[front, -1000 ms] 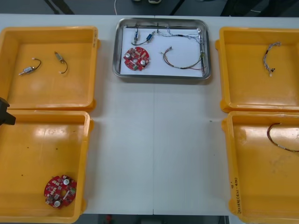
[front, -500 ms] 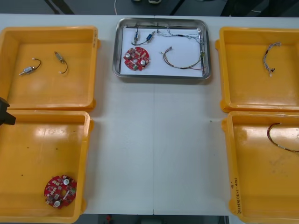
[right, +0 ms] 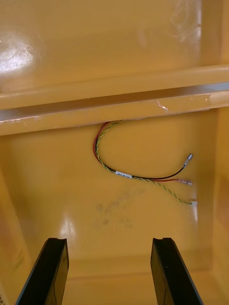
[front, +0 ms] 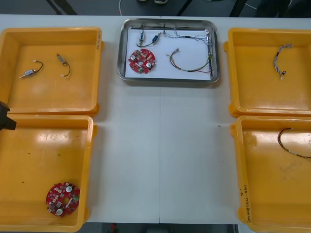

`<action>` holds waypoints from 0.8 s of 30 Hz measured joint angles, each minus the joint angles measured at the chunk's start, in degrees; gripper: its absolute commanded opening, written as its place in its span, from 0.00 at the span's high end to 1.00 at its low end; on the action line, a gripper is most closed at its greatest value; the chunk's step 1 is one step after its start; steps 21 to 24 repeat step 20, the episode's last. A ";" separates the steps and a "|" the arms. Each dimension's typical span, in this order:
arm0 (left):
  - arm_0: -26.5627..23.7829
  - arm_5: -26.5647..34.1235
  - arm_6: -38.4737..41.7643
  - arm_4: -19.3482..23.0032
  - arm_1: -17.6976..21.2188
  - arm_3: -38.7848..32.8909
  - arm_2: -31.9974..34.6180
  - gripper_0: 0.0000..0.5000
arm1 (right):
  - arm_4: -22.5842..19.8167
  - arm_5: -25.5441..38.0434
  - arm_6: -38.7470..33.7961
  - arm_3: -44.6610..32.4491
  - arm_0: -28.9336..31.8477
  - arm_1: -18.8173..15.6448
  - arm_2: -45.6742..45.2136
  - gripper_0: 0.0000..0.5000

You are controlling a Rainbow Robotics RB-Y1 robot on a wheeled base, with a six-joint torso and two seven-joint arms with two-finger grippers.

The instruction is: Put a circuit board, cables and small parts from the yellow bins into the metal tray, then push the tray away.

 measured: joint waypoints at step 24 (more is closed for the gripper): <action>0.00 0.00 0.00 0.00 0.00 0.00 0.00 0.00 | -0.01 0.00 0.00 0.00 0.06 0.00 0.00 0.00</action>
